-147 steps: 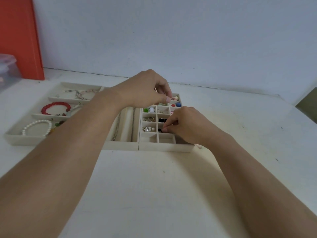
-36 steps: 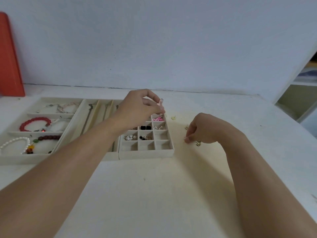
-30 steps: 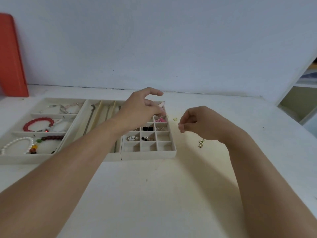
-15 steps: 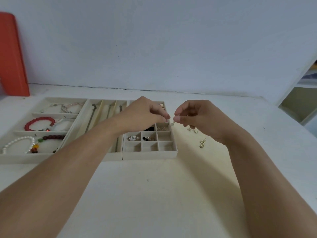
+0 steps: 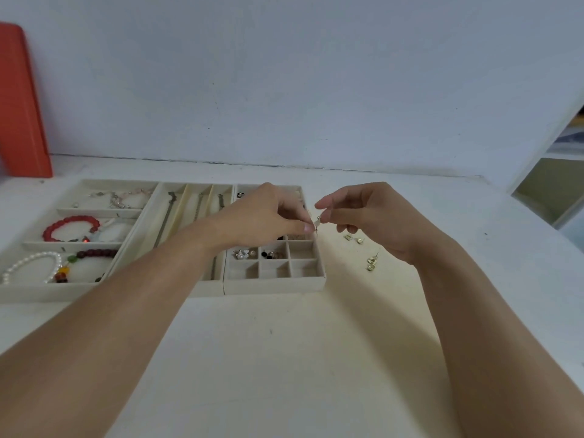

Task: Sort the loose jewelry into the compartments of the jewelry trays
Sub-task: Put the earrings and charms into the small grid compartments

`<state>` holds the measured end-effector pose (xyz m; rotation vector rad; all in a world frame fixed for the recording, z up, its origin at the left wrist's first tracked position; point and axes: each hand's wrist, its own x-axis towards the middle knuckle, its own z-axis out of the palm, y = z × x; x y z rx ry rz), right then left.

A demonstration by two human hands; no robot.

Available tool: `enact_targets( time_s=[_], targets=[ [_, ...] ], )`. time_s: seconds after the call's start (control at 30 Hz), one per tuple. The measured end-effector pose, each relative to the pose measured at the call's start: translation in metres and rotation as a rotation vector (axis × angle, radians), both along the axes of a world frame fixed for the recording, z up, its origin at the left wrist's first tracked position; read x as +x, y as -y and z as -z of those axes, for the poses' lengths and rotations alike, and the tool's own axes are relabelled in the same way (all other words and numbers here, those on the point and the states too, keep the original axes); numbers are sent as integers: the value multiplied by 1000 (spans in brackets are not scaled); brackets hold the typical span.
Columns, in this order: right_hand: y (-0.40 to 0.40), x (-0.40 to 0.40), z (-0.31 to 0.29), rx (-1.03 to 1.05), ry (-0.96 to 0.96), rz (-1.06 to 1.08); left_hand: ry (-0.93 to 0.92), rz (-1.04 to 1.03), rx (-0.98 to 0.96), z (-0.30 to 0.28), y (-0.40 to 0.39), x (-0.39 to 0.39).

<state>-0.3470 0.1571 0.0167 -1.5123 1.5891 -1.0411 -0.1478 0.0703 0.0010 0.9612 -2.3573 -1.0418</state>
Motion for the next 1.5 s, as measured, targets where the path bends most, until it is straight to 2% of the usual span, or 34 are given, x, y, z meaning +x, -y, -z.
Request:
enact_targets(
  time_s=[0.2,0.5,0.9,1.2,1.5],
  targets=[
    [-1,2,1,2,-24,-9,28,-21,-9,3,5,1],
    [2,17,10,57,-233,-68,-66,-130,-42,-6,20,16],
    [9,26,22,29,-477,-32,-54,-112,-28,-8,17,16],
    [16,27,34,2,-519,45,-51,-116,-5,-10,12,15],
    [18,29,39,73,-532,49,-68,-113,18,-10,12,16]
  ],
)
